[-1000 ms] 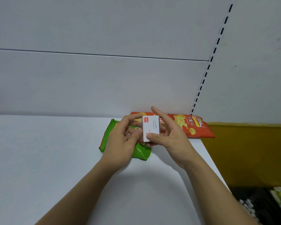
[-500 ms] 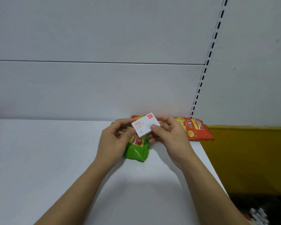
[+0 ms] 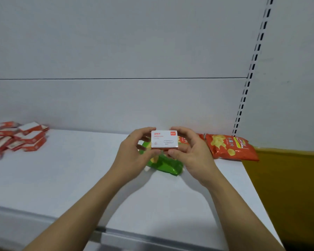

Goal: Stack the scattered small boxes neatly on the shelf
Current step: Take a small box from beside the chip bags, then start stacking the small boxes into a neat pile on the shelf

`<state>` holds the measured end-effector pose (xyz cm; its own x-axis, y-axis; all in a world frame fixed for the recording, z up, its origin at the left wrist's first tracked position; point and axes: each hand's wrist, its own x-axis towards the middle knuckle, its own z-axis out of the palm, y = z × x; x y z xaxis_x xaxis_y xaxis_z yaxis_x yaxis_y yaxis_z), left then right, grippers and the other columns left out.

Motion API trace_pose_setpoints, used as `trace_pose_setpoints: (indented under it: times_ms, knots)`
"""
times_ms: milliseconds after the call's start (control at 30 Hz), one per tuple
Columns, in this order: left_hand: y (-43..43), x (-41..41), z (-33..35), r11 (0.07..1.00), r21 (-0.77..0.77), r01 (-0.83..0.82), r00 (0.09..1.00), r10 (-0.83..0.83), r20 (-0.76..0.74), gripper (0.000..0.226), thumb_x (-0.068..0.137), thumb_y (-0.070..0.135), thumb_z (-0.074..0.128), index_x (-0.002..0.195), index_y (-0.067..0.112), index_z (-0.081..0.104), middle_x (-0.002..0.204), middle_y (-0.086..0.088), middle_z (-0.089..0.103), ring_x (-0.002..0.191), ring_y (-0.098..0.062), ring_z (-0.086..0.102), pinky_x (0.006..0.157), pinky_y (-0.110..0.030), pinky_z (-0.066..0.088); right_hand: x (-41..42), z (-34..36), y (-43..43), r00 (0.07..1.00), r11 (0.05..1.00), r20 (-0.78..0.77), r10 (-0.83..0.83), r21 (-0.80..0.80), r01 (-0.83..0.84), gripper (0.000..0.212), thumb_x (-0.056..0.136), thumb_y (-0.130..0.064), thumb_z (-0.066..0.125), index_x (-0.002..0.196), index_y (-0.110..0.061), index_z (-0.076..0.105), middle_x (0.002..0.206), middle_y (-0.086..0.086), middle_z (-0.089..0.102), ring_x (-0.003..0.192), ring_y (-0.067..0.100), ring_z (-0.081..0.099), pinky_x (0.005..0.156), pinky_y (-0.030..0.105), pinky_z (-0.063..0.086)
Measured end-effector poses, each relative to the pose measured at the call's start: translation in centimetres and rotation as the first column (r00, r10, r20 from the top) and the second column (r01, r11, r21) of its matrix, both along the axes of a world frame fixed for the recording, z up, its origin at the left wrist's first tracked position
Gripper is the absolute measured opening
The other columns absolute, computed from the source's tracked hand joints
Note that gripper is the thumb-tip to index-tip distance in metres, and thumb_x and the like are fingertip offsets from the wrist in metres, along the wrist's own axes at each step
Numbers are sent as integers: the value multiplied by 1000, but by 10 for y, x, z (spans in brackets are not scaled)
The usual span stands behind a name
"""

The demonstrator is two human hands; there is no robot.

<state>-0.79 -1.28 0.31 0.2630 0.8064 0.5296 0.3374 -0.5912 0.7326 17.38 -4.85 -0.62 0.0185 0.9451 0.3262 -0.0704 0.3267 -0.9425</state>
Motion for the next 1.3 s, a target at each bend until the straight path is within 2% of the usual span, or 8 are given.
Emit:
trace_pose_setpoints:
  times_ms: [200, 433, 633, 800, 900, 1067, 1200, 1300]
  knots:
    - [2, -24, 3, 991, 118, -66, 955, 97, -279, 49, 73, 30, 79, 116, 32, 57, 109, 18, 57, 100, 0, 51, 77, -18, 45, -9, -1, -1, 881, 964, 398, -255, 172, 202, 56, 71, -6, 80, 108, -41, 57, 104, -11, 67, 78, 5, 66, 69, 17, 53]
    - [1, -62, 5, 983, 163, -82, 930, 134, -341, 45, 76, 40, 74, 114, 43, 50, 107, 26, 56, 105, 4, 48, 79, -15, 42, -31, 10, 0, 697, 928, 638, -327, 357, 109, 56, 75, -23, 79, 126, -32, 56, 109, -18, 55, 83, 0, 57, 72, 12, 45]
    - [-6, -120, 12, 967, 191, -167, 911, 225, -345, 52, 76, 41, 74, 121, 40, 48, 107, 27, 53, 104, 11, 43, 80, -14, 41, -92, 30, 3, 588, 913, 734, -340, 408, 18, 46, 80, -21, 73, 122, -25, 55, 108, -17, 48, 83, -2, 55, 74, 26, 52]
    - [-19, -192, 27, 946, 209, -248, 903, 303, -303, 54, 77, 40, 75, 123, 38, 48, 112, 23, 55, 103, 6, 45, 81, -14, 41, -168, 54, 0, 571, 894, 747, -341, 445, -47, 47, 80, -20, 71, 123, -24, 54, 106, -18, 46, 84, -9, 51, 76, 25, 50]
    - [-27, -241, 34, 930, 230, -286, 889, 347, -299, 55, 77, 40, 74, 125, 37, 47, 115, 19, 56, 102, 1, 45, 81, -14, 39, -215, 68, -2, 511, 882, 780, -362, 464, -84, 46, 80, -25, 72, 122, -25, 55, 106, -17, 48, 84, -2, 48, 78, 26, 49]
    - [-40, -314, 42, 907, 265, -328, 844, 407, -349, 56, 78, 46, 71, 128, 35, 48, 119, 15, 57, 108, -3, 44, 87, -26, 45, -284, 79, -6, 463, 878, 814, -351, 457, -138, 45, 81, -28, 71, 123, -27, 54, 108, -15, 50, 95, 5, 46, 83, 26, 46]
    - [-43, -360, 44, 898, 273, -344, 817, 430, -385, 58, 82, 44, 67, 135, 33, 45, 124, 12, 57, 114, -9, 45, 93, -30, 41, -325, 84, -2, 484, 889, 813, -324, 437, -138, 43, 82, -20, 72, 122, -29, 58, 110, -12, 53, 89, 3, 48, 83, 20, 46]
    - [-38, -386, 42, 895, 274, -353, 807, 439, -395, 58, 83, 44, 66, 136, 34, 43, 126, 11, 55, 114, -10, 46, 93, -32, 43, -351, 83, 4, 526, 908, 796, -299, 407, -102, 38, 80, -18, 74, 114, -29, 62, 106, -14, 54, 81, 1, 52, 74, 7, 40]
